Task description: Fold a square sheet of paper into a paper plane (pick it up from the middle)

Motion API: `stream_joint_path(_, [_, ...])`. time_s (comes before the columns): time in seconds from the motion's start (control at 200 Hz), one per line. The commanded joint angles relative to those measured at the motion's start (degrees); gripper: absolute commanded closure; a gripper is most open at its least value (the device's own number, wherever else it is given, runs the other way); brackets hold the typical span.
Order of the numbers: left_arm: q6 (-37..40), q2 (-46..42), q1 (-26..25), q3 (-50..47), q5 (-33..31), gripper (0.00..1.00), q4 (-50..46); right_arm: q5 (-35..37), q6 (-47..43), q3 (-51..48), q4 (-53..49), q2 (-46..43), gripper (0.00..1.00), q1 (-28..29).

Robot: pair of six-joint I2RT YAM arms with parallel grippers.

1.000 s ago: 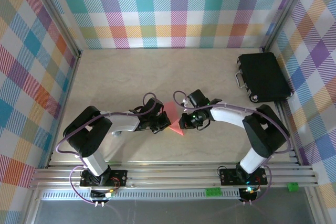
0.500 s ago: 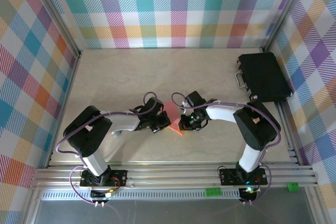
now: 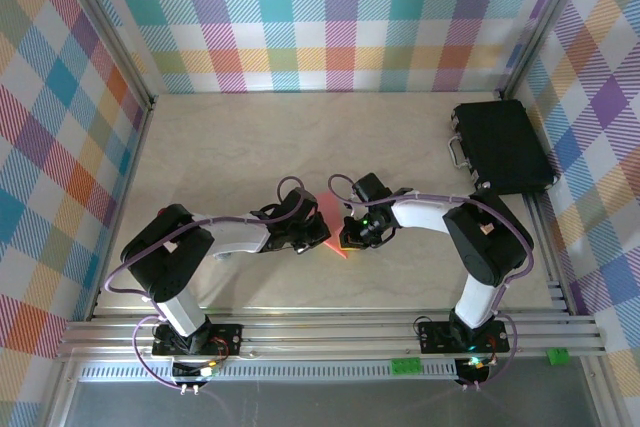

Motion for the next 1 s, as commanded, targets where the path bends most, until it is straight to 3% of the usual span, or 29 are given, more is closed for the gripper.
stream_joint_path(0.0, [-0.22,-1.54,-0.92,-0.35,-1.13,0.94,3.34,2.59,1.14,-0.09,-0.75,2.52,0.98,0.2])
stream_joint_path(0.47, [-0.21,1.39,-1.52,-2.58,-2.04,0.9,6.56,3.38,2.62,-0.16,-1.2,3.27,0.98,0.19])
stream_joint_path(0.75, [0.51,1.12,-1.08,-3.38,-8.73,0.87,2.18,5.17,3.55,-0.78,-3.18,4.08,0.99,0.19])
stream_joint_path(0.995, [0.3,-0.79,3.06,-6.09,-11.87,0.86,2.1,7.74,4.52,-1.93,-5.4,4.69,0.99,0.17])
